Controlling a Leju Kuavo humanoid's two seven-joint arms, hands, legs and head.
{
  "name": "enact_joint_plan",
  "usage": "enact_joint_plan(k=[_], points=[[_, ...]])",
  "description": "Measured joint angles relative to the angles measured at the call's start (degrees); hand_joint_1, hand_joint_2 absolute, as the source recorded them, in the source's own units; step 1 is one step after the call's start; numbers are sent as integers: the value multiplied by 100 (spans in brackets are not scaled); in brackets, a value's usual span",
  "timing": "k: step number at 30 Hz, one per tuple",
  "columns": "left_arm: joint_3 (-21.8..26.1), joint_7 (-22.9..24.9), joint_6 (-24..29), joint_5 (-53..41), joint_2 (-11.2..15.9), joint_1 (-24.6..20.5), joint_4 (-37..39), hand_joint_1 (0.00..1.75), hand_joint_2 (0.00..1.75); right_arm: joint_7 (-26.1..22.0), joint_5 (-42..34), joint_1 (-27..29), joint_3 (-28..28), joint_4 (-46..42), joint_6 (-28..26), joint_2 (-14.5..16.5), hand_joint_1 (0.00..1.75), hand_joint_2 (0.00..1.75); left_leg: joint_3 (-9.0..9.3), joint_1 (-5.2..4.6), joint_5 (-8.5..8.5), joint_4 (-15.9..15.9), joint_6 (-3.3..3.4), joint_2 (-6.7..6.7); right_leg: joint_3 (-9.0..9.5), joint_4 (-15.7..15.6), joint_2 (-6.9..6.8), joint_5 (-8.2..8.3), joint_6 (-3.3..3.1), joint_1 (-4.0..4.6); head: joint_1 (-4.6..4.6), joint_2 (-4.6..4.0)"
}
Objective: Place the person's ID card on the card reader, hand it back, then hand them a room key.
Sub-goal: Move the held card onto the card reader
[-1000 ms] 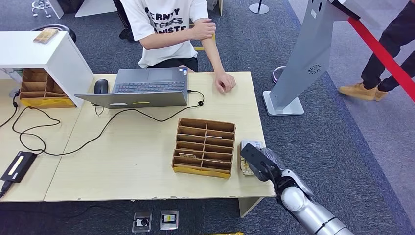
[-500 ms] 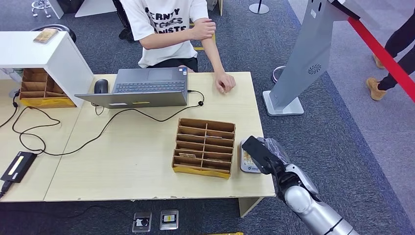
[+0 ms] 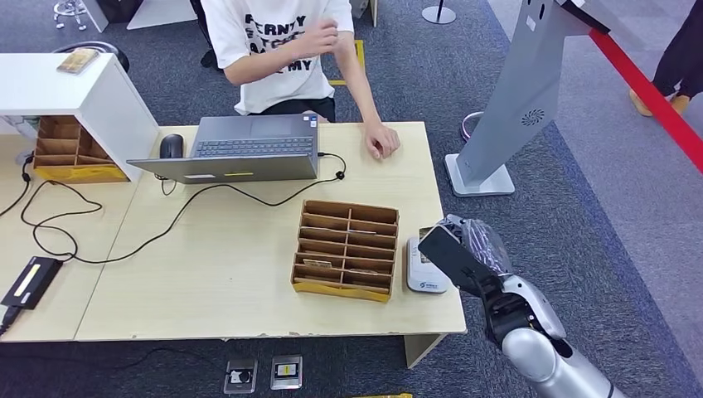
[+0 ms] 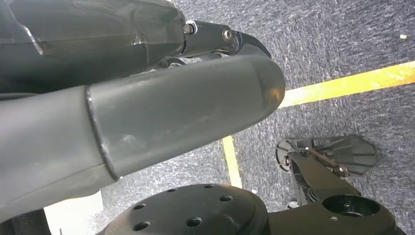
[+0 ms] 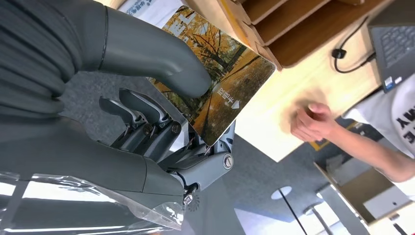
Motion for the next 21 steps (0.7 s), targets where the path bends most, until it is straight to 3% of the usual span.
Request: enact_joint_plan(k=[12, 21], points=[[0, -51, -42, -68, 0, -7, 1, 0, 0, -203, 563, 66, -162, -944, 230, -13, 175, 175, -3, 0, 0, 0, 0, -1, 1, 1, 0, 0, 0, 0, -1, 0], [-1, -55, -46, -143, -4, -21, 0, 0, 0, -510, 631, -431, -29, -1175, 552, 294, 175, 175, -4, 0, 2, -1, 1, -2, 3, 1, -3, 0, 0, 0, 1, 0]])
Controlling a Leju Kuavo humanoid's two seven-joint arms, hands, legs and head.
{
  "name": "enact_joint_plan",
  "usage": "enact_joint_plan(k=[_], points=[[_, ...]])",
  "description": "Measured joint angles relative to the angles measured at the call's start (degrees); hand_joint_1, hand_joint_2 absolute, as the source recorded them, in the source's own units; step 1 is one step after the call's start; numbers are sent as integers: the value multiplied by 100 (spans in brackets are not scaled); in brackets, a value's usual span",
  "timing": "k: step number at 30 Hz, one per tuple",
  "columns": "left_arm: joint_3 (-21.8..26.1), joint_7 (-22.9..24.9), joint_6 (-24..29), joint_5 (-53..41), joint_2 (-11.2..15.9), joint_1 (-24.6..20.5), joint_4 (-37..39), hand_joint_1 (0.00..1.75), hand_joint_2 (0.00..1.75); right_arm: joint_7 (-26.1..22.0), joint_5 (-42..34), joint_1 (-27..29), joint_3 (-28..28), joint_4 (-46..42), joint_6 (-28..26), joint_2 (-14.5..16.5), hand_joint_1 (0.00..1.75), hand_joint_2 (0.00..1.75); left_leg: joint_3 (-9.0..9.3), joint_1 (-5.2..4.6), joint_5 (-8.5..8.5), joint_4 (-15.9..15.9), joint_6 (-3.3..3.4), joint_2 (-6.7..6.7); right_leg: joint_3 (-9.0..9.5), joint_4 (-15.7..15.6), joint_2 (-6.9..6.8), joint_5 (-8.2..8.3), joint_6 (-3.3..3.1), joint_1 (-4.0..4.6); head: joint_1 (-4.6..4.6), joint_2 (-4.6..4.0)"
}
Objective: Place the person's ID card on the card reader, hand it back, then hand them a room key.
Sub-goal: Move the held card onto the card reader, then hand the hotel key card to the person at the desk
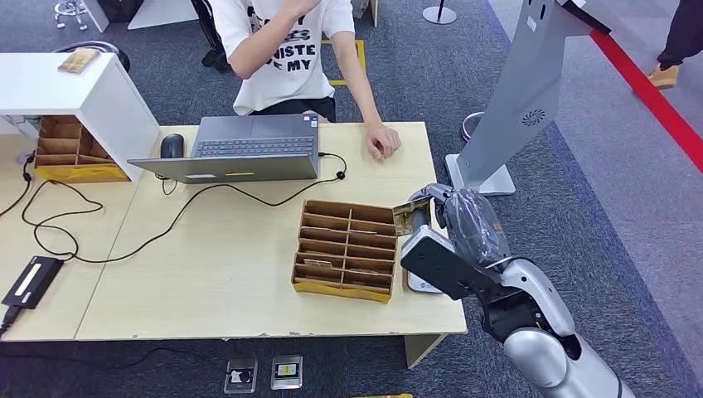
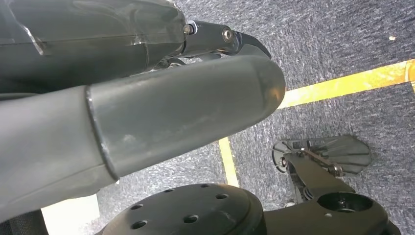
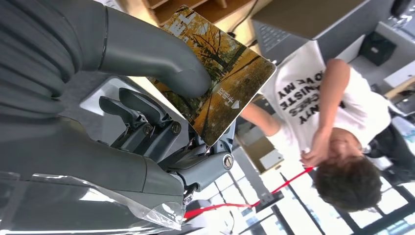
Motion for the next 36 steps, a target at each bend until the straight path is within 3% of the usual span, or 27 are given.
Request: enact_joint_plan(k=[12, 22, 36], points=[[-24, -55, -25, -135, -7, -21, -1, 0, 0, -316, -286, -1011, 446, 239, 317, 673, 175, 175, -5, 1, 0, -1, 0, -1, 0, 2, 0, 0, 0, 1, -1, 0], [-27, -55, -7, -141, -29, -42, -1, 0, 0, -616, -505, -1799, 900, 1151, 361, 1378, 175, 175, -6, 0, 1, -1, -1, -6, -1, 2, -3, 0, 0, 0, 0, 0], [-30, -50, -2, -152, -29, -51, -1, 0, 0, -730, -637, -2517, 1285, 2489, 407, 2029, 175, 175, -6, 1, 1, 0, -1, -6, -2, 2, -3, 0, 0, 1, 1, 0]])
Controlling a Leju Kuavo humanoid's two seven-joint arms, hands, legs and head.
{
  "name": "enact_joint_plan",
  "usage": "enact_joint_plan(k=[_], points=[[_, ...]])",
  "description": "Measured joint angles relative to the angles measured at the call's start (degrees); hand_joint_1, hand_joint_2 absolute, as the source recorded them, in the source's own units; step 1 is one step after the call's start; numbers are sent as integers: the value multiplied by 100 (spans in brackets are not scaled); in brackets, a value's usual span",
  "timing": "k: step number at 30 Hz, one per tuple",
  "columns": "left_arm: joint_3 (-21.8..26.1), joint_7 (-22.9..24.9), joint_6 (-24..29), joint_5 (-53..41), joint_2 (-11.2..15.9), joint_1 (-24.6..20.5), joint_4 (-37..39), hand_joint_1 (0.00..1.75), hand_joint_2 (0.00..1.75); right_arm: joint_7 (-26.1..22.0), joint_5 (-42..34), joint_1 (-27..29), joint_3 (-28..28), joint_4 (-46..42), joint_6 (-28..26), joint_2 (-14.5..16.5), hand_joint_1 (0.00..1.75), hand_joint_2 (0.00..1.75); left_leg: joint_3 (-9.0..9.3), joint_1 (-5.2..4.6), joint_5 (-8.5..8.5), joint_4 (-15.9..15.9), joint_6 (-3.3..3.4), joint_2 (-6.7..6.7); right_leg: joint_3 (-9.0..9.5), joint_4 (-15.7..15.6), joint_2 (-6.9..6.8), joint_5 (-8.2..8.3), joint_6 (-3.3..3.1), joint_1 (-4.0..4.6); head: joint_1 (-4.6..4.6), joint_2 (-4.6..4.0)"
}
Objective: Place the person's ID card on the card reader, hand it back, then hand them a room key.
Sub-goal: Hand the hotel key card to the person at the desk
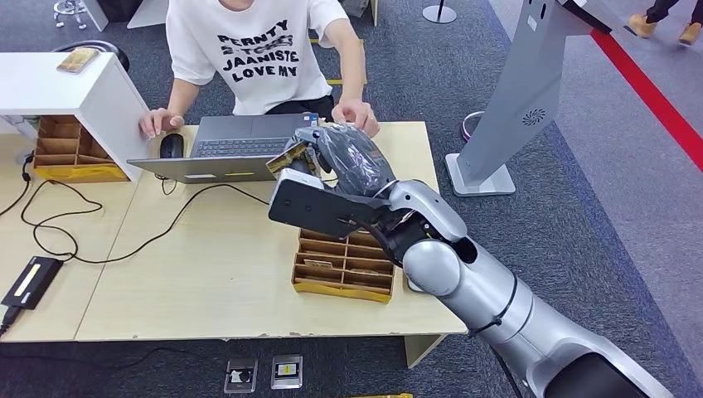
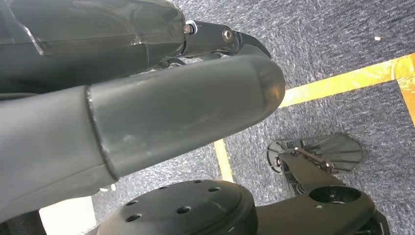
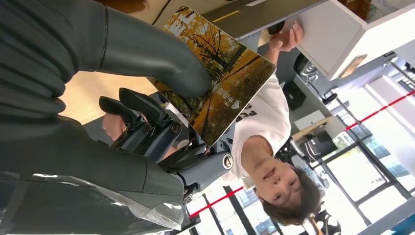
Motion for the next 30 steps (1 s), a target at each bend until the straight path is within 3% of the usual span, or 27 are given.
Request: enact_joint_plan(k=[14, 21, 22, 25, 26, 30], points=[[-68, 8, -44, -30, 3, 1, 1, 0, 0, 62, -32, -773, 367, 1492, 157, 560, 175, 175, 1, 0, 0, 0, 0, 0, -1, 0, 0, 0, 0, 0, -1, 0], [-134, 26, -55, -106, 4, -5, 1, 0, 0, 115, -58, -912, 483, 1903, 107, 611, 175, 175, 2, 0, 0, 1, 0, 0, -1, -1, 2, 0, 0, 0, 0, 0], [-135, 32, -58, -114, 4, -6, 1, 0, 0, 132, -57, -921, 497, 1931, 105, 609, 159, 175, 3, 0, 0, 1, 0, 1, -1, -1, 2, 0, 0, 0, -1, 0], [-137, 48, -67, -127, 4, -9, 1, 0, 0, 177, -50, -926, 540, 1987, 103, 602, 30, 175, 3, 0, 0, 1, 0, 1, -2, -1, 3, 0, 0, 0, 0, 0], [-138, 51, -72, -128, 4, -9, 1, 0, 0, 195, -46, -927, 552, 2004, 105, 601, 2, 175, 3, 0, 0, 1, 0, 1, -2, -1, 3, 0, 0, 0, 0, 0], [-142, 52, -95, -127, 4, -9, 2, 0, 0, 261, -40, -933, 607, 2063, 120, 598, 0, 175, 3, 0, 0, 1, 0, 1, -3, -1, 3, 0, 0, 0, -1, 0]])
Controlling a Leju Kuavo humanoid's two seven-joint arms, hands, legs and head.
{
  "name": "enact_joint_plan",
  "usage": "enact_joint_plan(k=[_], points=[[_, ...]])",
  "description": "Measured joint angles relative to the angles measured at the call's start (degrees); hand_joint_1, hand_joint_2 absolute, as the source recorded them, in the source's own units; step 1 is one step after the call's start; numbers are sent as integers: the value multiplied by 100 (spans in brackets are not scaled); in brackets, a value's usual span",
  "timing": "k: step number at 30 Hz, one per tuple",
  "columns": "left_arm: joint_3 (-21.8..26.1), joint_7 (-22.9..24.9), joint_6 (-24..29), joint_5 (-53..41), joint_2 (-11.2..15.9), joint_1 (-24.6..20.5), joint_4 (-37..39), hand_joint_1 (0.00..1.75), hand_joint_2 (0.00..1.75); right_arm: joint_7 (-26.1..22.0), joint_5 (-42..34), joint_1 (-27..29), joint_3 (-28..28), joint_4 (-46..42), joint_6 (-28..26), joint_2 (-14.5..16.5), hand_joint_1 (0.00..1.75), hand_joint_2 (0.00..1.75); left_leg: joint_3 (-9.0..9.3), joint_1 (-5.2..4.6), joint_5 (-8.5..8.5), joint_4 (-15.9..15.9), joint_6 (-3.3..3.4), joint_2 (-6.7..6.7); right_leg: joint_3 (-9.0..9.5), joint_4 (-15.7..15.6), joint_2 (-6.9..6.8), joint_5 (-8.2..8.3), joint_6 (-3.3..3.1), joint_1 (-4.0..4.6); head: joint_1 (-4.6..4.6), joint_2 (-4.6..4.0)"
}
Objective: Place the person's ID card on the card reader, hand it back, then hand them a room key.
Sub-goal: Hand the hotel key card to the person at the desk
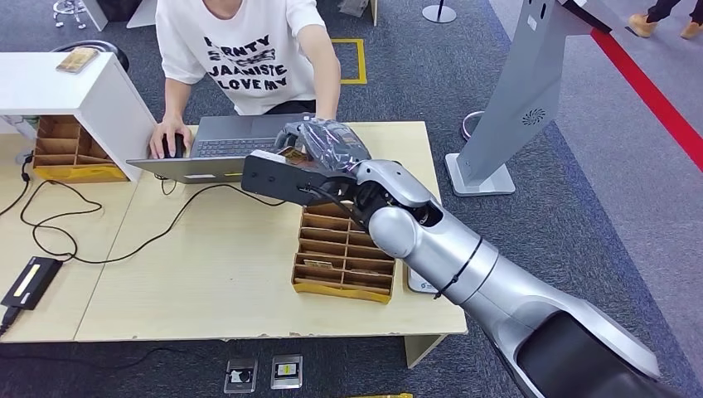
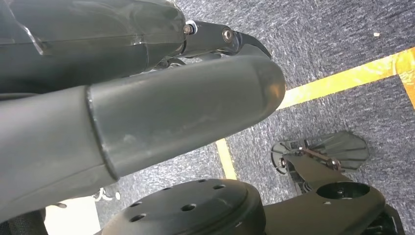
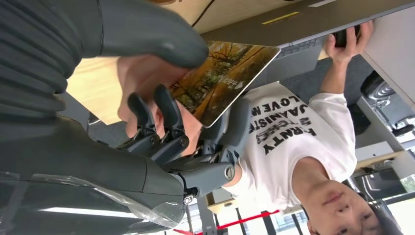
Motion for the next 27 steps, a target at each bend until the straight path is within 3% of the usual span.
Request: enact_joint_plan(k=[13, 27], points=[[-80, 0, -2, 26, 2, 2, 0, 0, 0, 116, 27, -14, 114, 117, -85, -27, 0, 175, 1, 0, 0, 0, 0, 0, 0, 0, 0, 0, 0, 0, 0, 0], [-95, 0, 46, 137, 2, 9, 0, 0, 0, 346, 354, 71, 95, -399, -697, -148, 0, 175, 6, 0, 0, 1, 0, 3, 0, 0, 3, 0, 0, 0, 0, 0]])
